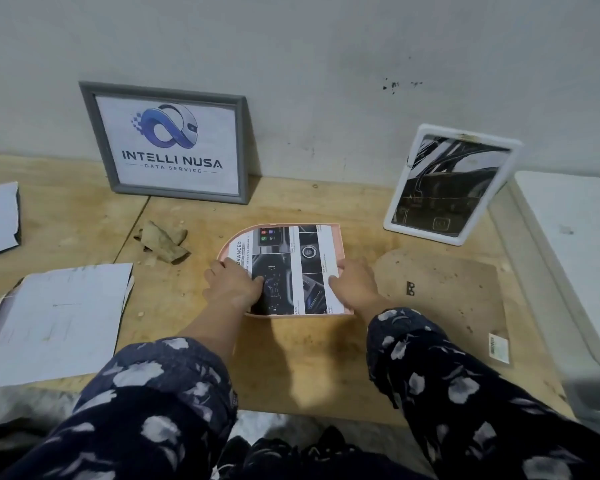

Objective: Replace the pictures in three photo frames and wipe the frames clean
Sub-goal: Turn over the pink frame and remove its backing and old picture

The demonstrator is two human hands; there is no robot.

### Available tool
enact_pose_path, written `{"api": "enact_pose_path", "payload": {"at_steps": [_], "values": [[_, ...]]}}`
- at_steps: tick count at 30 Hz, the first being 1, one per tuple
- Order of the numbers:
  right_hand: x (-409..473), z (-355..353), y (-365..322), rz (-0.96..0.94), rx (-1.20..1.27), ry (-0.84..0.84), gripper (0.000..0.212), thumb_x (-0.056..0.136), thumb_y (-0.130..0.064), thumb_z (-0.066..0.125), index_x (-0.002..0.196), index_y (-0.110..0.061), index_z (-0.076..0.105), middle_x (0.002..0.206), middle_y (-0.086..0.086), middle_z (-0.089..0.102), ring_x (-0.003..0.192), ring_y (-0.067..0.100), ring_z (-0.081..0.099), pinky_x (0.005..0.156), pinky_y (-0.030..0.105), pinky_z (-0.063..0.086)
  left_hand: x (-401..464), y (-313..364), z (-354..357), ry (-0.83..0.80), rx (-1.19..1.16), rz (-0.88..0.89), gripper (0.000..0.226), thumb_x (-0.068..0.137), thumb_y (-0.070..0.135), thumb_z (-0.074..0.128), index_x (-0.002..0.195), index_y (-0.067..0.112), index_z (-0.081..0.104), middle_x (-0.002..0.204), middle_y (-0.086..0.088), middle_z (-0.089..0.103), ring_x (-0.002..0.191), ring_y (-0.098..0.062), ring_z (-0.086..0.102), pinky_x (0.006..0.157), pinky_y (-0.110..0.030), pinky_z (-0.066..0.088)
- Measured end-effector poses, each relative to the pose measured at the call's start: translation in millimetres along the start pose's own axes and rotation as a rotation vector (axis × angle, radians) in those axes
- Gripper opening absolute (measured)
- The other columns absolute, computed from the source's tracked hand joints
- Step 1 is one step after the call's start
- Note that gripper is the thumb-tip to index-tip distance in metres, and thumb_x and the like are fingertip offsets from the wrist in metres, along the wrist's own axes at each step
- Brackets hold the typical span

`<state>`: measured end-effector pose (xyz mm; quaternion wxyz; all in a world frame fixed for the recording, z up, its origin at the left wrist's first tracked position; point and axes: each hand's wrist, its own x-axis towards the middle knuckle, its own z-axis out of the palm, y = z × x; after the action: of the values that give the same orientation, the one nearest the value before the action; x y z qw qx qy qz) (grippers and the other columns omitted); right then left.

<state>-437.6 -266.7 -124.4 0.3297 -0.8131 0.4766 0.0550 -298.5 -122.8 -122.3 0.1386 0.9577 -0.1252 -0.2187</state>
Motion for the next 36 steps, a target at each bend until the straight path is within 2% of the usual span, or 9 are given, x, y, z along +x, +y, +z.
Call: {"api": "enact_pose_path", "payload": {"at_steps": [4, 10, 14, 16, 19, 24, 27, 32, 36], "values": [[1, 6, -3, 0.142, 0.183, 0.068, 0.033, 0.087, -0.024, 0.061, 0.118, -0.014, 0.063, 0.130, 0.010, 0.045, 0.112, 0.032, 0.053, 0.101, 0.044, 0.045, 3, -2, -5, -0.025, -0.049, 0.024, 0.078, 0.082, 0.045, 0.070, 0.140, 0.009, 0.031, 0.142, -0.013, 0.029, 0.131, -0.031, 0.028, 0.102, -0.048, 0.036], [-3, 9, -5, 0.238, 0.201, 0.141, 0.030, 0.091, -0.032, 0.058, 0.118, -0.022, 0.063, 0.132, 0.009, 0.042, 0.122, 0.033, 0.040, 0.102, 0.040, 0.037, 10, -8, -11, 0.041, -0.232, 0.005, 0.066, 0.079, 0.028, 0.075, 0.132, 0.014, 0.038, 0.135, -0.010, 0.040, 0.126, -0.031, 0.037, 0.102, -0.049, 0.036], [-4, 6, -5, 0.151, 0.305, 0.112, 0.024, 0.096, -0.029, 0.048, 0.105, -0.017, 0.066, 0.116, 0.005, 0.063, 0.107, 0.029, 0.053, 0.095, 0.042, 0.046, 16, -11, -16, 0.053, -0.430, -0.018, 0.040, 0.083, 0.025, 0.070, 0.107, 0.022, 0.039, 0.118, -0.006, 0.059, 0.110, -0.029, 0.053, 0.097, -0.050, 0.041], [-7, 1, -7, 0.125, 0.430, 0.081, 0.027, 0.098, -0.022, 0.043, 0.113, -0.014, 0.063, 0.113, 0.004, 0.063, 0.102, 0.027, 0.057, 0.094, 0.040, 0.047, 15, -10, -17, 0.061, -0.532, -0.005, 0.038, 0.087, 0.023, 0.068, 0.111, 0.017, 0.039, 0.117, -0.009, 0.061, 0.101, -0.027, 0.057, 0.093, -0.043, 0.045], [-9, -6, -14, 0.133, 0.595, 0.059, 0.034, 0.100, -0.023, 0.038, 0.130, -0.017, 0.052, 0.131, 0.001, 0.056, 0.117, 0.026, 0.052, 0.103, 0.045, 0.042, 10, -5, -24, 0.098, -0.691, -0.017, 0.043, 0.090, 0.025, 0.066, 0.123, 0.011, 0.043, 0.123, -0.013, 0.060, 0.103, -0.029, 0.059, 0.084, -0.036, 0.050], [-7, -10, -36, 0.070, 0.660, 0.025, 0.038, 0.102, -0.021, 0.037, 0.138, -0.017, 0.045, 0.140, 0.001, 0.050, 0.125, 0.026, 0.048, 0.105, 0.040, 0.040, 5, -9, -34, 0.058, -0.880, -0.141, 0.056, 0.090, 0.034, 0.064, 0.136, 0.010, 0.042, 0.130, -0.013, 0.058, 0.109, -0.032, 0.060, 0.091, -0.045, 0.052], [-3, -2, -57, 0.016, 0.630, 0.006, 0.039, 0.101, -0.021, 0.039, 0.139, -0.018, 0.045, 0.140, 0.000, 0.050, 0.125, 0.026, 0.048, 0.103, 0.037, 0.039, 1, -25, -43, 0.141, -0.936, -0.159, 0.052, 0.089, 0.029, 0.067, 0.133, 0.008, 0.047, 0.129, -0.013, 0.059, 0.110, -0.032, 0.060, 0.094, -0.048, 0.050], [-13, 21, -105, -0.101, 0.577, -0.151, 0.032, 0.100, -0.024, 0.038, 0.127, -0.020, 0.053, 0.126, -0.008, 0.057, 0.113, 0.023, 0.054, 0.101, 0.047, 0.043, -4, -71, -69, 0.297, -0.949, -0.186, 0.043, 0.091, 0.025, 0.065, 0.126, 0.006, 0.049, 0.127, -0.011, 0.059, 0.110, -0.029, 0.058, 0.093, -0.041, 0.048], [-18, 53, -151, -0.167, 0.562, -0.233, 0.025, 0.095, -0.027, 0.045, 0.112, -0.016, 0.060, 0.111, 0.002, 0.067, 0.098, 0.025, 0.064, 0.090, 0.047, 0.052, 5, -123, -96, 0.413, -0.977, -0.221, 0.042, 0.091, 0.023, 0.064, 0.126, 0.005, 0.050, 0.128, -0.011, 0.059, 0.113, -0.029, 0.056, 0.084, -0.031, 0.042]]}}
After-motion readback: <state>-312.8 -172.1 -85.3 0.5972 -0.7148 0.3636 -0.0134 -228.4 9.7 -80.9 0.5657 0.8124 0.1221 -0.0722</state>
